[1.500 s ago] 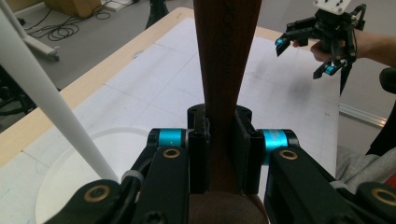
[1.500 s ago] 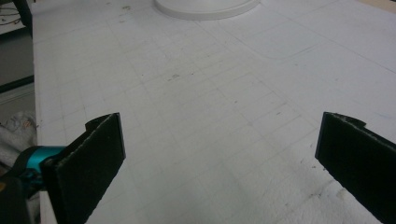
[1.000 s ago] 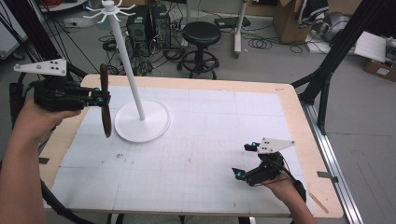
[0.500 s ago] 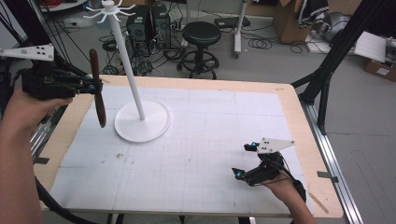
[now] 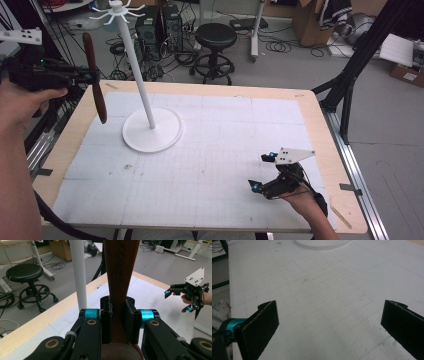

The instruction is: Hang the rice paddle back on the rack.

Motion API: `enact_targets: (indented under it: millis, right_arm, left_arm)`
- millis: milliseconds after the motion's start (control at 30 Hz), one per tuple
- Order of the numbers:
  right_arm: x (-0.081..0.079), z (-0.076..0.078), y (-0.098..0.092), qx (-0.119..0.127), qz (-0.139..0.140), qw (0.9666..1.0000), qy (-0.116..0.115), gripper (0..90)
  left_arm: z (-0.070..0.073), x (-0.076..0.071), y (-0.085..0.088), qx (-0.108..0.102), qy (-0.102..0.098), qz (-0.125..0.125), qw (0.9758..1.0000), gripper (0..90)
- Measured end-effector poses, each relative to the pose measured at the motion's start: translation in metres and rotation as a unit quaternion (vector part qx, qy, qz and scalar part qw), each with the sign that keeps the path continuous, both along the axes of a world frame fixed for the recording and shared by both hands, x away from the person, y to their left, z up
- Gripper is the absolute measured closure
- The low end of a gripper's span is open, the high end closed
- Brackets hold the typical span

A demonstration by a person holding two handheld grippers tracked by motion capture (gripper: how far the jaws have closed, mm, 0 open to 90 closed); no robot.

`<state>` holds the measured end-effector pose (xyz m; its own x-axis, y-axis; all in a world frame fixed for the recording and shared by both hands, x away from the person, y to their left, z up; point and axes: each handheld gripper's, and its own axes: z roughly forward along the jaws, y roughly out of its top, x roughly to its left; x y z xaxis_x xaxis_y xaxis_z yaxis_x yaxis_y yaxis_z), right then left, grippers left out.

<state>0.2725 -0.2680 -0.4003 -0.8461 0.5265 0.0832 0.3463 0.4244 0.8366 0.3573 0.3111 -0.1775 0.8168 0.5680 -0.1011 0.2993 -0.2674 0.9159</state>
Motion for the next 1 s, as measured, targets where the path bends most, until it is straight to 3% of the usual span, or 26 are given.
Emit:
enact_targets:
  millis: [733,1000]
  right_arm:
    - [0.000,0.000,-0.001,0.002,-0.003,1.0000,-0.003,0.6]
    - [0.000,0.000,-0.002,0.003,-0.003,1.0000,-0.001,0.5]
  left_arm:
    - [0.021,0.022,0.008,-0.012,0.015,0.017,0.9997,78.1]
    - [0.021,0.030,0.011,-0.014,0.028,0.030,0.9990,78.1]
